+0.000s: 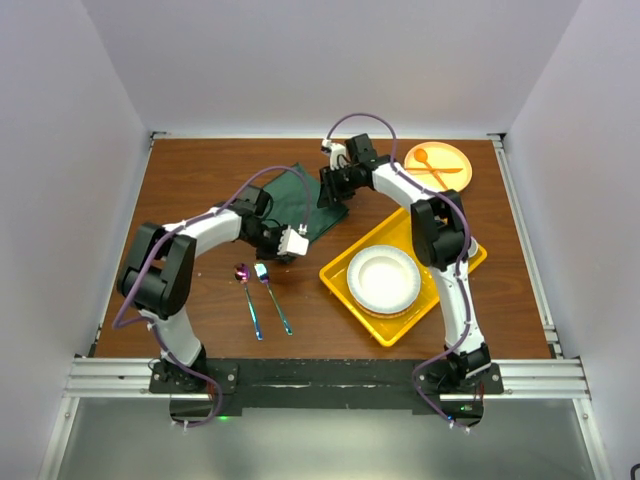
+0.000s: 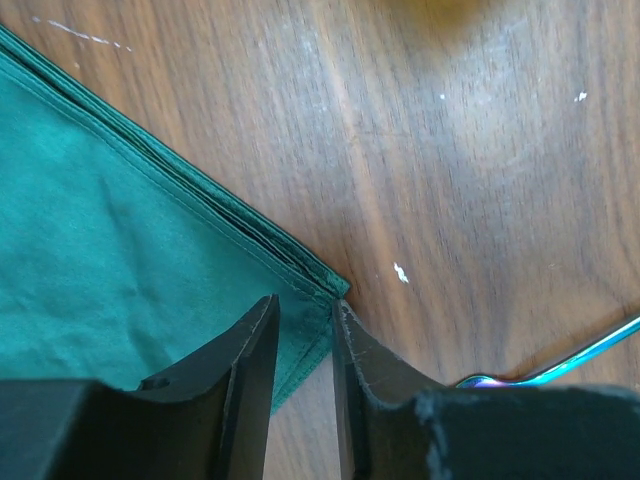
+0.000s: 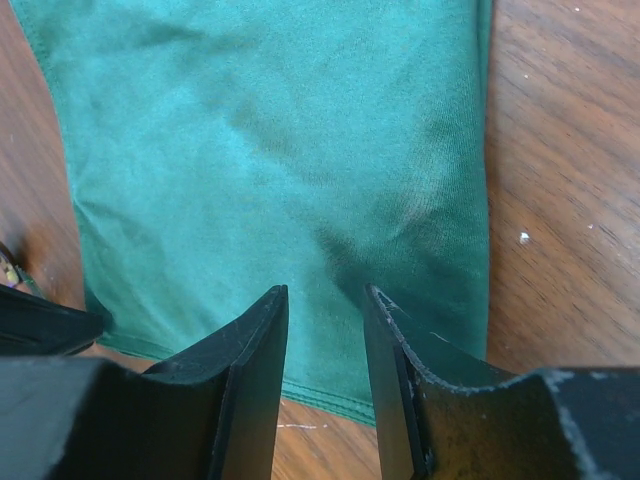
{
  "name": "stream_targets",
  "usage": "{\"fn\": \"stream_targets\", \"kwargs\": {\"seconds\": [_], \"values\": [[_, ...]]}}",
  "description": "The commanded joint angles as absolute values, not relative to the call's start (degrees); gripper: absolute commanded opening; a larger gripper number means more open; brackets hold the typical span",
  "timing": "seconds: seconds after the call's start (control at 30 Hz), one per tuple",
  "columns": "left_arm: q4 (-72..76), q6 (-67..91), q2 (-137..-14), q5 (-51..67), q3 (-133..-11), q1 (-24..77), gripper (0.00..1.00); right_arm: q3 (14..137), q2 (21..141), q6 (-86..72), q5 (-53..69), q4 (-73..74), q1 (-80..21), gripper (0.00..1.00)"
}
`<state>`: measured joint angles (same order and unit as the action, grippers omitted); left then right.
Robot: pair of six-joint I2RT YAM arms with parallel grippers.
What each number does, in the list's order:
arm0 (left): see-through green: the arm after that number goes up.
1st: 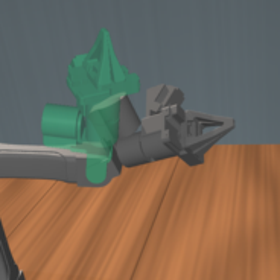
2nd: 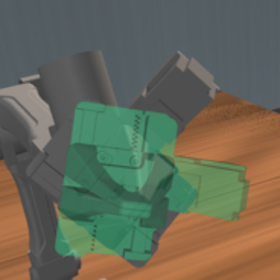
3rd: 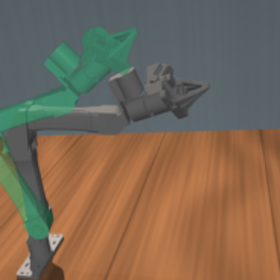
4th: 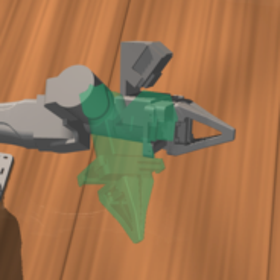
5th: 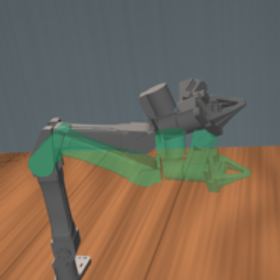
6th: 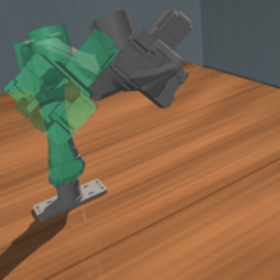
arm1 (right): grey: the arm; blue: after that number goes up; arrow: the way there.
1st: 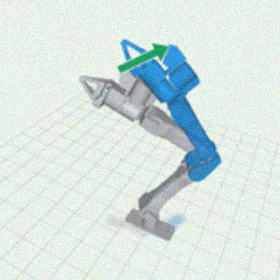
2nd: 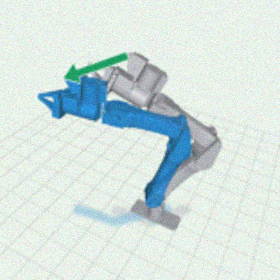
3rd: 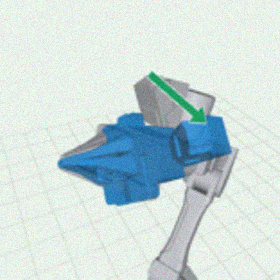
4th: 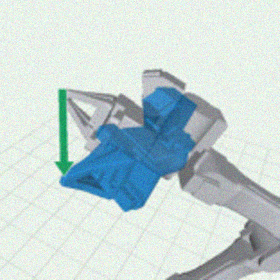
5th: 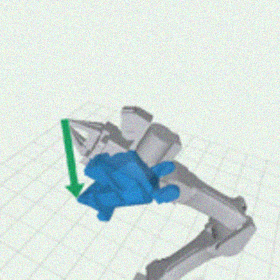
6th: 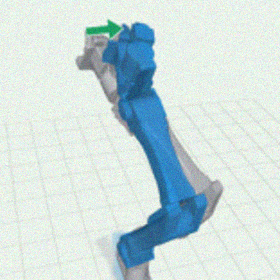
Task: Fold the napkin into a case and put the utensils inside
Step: Pick up the top corner of the square folded napkin from the center of the board, then fold the top corner of the square-folded napkin at the center of the board.
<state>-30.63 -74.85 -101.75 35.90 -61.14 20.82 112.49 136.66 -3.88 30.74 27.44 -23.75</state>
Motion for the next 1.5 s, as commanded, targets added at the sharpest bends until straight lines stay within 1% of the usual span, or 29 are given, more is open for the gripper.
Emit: {"fn": "stream_targets", "kwargs": {"seconds": [0.0, 0.07, 0.1, 0.17, 0.23, 0.33, 0.37, 0.43, 0.47, 0.5, 0.7, 0.9, 0.97, 1.0, 1.1, 1.23, 1.27, 1.3, 1.37, 1.4, 1.47], "values": [[-30.5, -77.1, -103.5, 35.2, -61.0, 21.2, 0.33, 112.8, 136.9, -2.4, 27.3, 26.1, -24.4, 0.40], [-30.3, -76.6, -104.0, 35.3, -61.3, 21.2, 0.31, 112.7, 136.9, -2.0, 27.0, 26.4, -24.3, 0.39], [-30.3, -76.6, -104.0, 35.8, -61.5, 21.2, 0.27, 112.3, 136.8, -1.7, 26.8, 26.3, -24.4, 0.39], [-30.3, -76.1, -103.7, 36.3, -61.8, 21.2, 0.21, 112.1, 136.8, -1.5, 26.5, 26.4, -24.4, 0.39], [-30.6, -76.1, -103.4, 37.0, -61.8, 21.2, 0.19, 112.1, 136.8, -1.2, 26.5, 26.5, -24.6, 0.38], [-31.9, -76.4, -102.6, 38.1, -62.4, 21.2, 0.13, 111.9, 136.8, -0.6, 26.5, 26.8, -25.0, 0.38], [-32.3, -76.4, -102.3, 38.3, -62.6, 21.2, 0.09, 111.7, 136.8, -0.3, 26.5, 26.9, -25.0, 0.38], [-32.7, -76.0, -102.0, 38.9, -63.0, 21.3, 0.05, 111.5, 136.8, -0.4, 26.4, 27.1, -25.2, 0.38], [-32.6, -75.7, -101.6, 39.0, -63.2, 21.2, 0.01, 111.2, 136.7, -0.4, 26.5, 27.0, -25.4, 0.38], [-32.3, -74.6, -101.3, 39.3, -63.3, 21.2, 0.00, 111.1, 136.7, -0.4, 26.5, 27.0, -25.4, 0.38], [-29.8, -70.3, -99.9, 39.3, -64.9, 21.0, 0.00, 111.5, 136.8, -0.4, 26.9, 27.3, -25.5, 0.38], [-25.4, -62.6, -100.6, 39.4, -68.7, 19.0, 0.00, 113.6, 136.1, -1.4, 29.4, 28.2, -25.4, 0.42], [-23.2, -61.0, -101.4, 39.1, -70.7, 18.3, 0.00, 113.8, 135.2, -2.5, 30.1, 27.7, -25.4, 0.48], [-22.1, -59.1, -101.6, 39.1, -71.0, 17.6, 0.00, 113.8, 134.7, -3.2, 30.2, 27.3, -25.3, 0.53], [-16.5, -55.3, -102.6, 39.7, -73.1, 16.0, 0.00, 114.1, 133.2, -5.0, 30.6, 25.7, -24.5, 0.61], [-14.9, -54.3, -106.0, 38.2, -76.0, 15.3, 0.00, 116.4, 133.1, -5.4, 30.2, 26.0, -24.0, 0.67], [-13.1, -52.0, -106.3, 36.2, -76.0, 15.2, 0.00, 116.8, 133.0, -5.4, 30.1, 26.1, -23.7, 0.68], [-8.0, -50.4, -106.4, 35.1, -75.4, 15.0, 0.00, 117.0, 132.7, -5.4, 29.6, 26.2, -23.5, 0.72], [-2.8, -46.5, -107.1, 32.0, -75.0, 14.7, 0.00, 116.7, 132.3, -5.4, 29.0, 25.7, -23.1, 0.75], [2.8, -45.5, -107.6, 30.9, -75.0, 14.5, 0.00, 116.5, 131.8, -5.4, 28.6, 25.4, -22.7, 0.78], [5.9, -43.6, -109.7, 28.1, -75.9, 14.5, 0.00, 116.2, 131.3, -5.4, 28.2, 25.1, -22.4, 0.79]]}}
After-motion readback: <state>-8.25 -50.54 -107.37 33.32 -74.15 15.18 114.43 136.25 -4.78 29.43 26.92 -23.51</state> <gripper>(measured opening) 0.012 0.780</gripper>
